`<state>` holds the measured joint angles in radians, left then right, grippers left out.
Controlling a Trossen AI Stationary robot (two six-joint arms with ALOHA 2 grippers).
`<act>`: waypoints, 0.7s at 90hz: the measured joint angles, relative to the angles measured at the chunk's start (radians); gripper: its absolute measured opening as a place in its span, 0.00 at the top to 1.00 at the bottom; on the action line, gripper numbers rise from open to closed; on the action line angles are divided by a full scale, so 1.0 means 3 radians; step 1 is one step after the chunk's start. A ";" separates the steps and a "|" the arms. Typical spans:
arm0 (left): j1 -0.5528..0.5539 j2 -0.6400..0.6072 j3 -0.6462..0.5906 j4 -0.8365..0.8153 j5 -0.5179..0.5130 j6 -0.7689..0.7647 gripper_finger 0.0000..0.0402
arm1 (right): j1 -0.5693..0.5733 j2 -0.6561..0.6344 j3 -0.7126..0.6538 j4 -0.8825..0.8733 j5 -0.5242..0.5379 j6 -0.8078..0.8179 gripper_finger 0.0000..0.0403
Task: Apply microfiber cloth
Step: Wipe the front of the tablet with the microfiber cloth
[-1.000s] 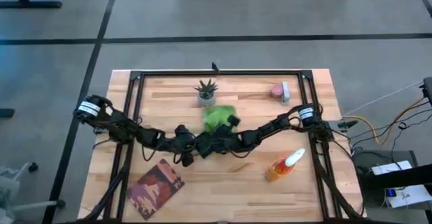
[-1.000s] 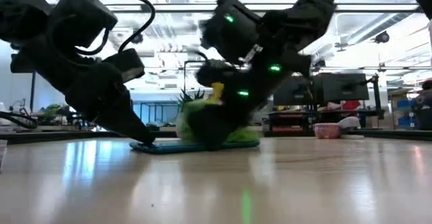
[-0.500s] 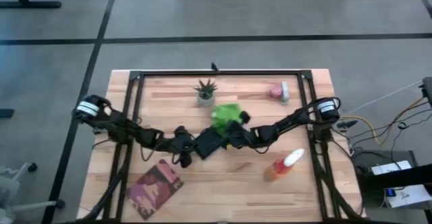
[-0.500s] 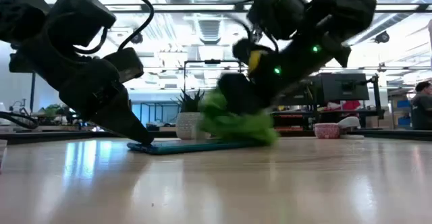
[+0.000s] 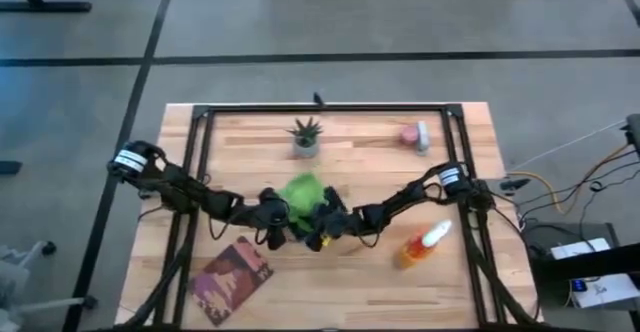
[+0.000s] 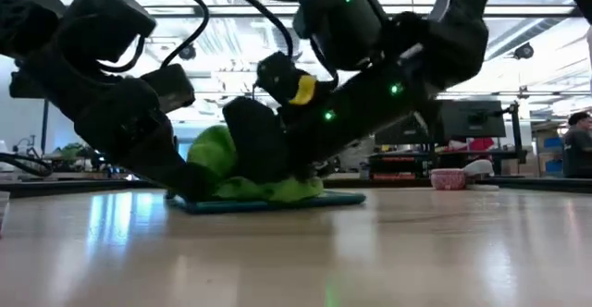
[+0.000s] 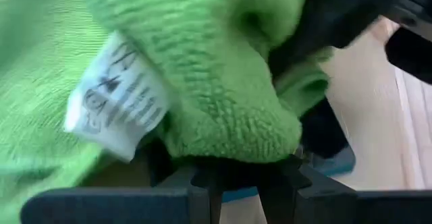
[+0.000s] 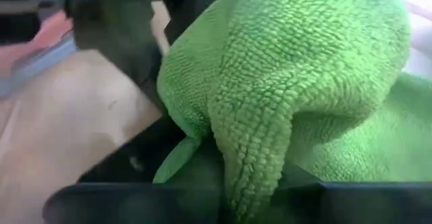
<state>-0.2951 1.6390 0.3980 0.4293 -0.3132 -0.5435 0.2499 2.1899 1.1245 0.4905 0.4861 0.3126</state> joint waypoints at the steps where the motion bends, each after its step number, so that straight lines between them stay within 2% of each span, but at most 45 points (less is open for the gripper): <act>1: 0.0001 0.0000 0.0000 0.0000 0.0000 -0.0003 0.85 | 0.0008 -0.0008 -0.0011 -0.0036 0.0023 0.0011 0.99; 35: 0.0005 0.0000 0.0000 -0.0009 -0.0069 -0.0067 0.85 | 0.0129 -0.0821 -0.0772 -0.1091 0.0788 0.0582 0.99; 54: 0.0005 0.0000 -0.0004 -0.0002 -0.0092 -0.0082 0.85 | 0.0134 -0.1074 -0.1107 -0.1134 0.0961 0.0749 0.99; 63: 0.0005 0.0000 -0.0004 0.0003 -0.0096 -0.0089 0.85 | 0.0148 -0.1064 -0.1114 -0.0846 0.0957 0.0722 0.99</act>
<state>-0.2937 1.6390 0.3969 0.4301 -0.3420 -0.5701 0.2943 1.8706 0.7904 0.2366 0.7733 0.5291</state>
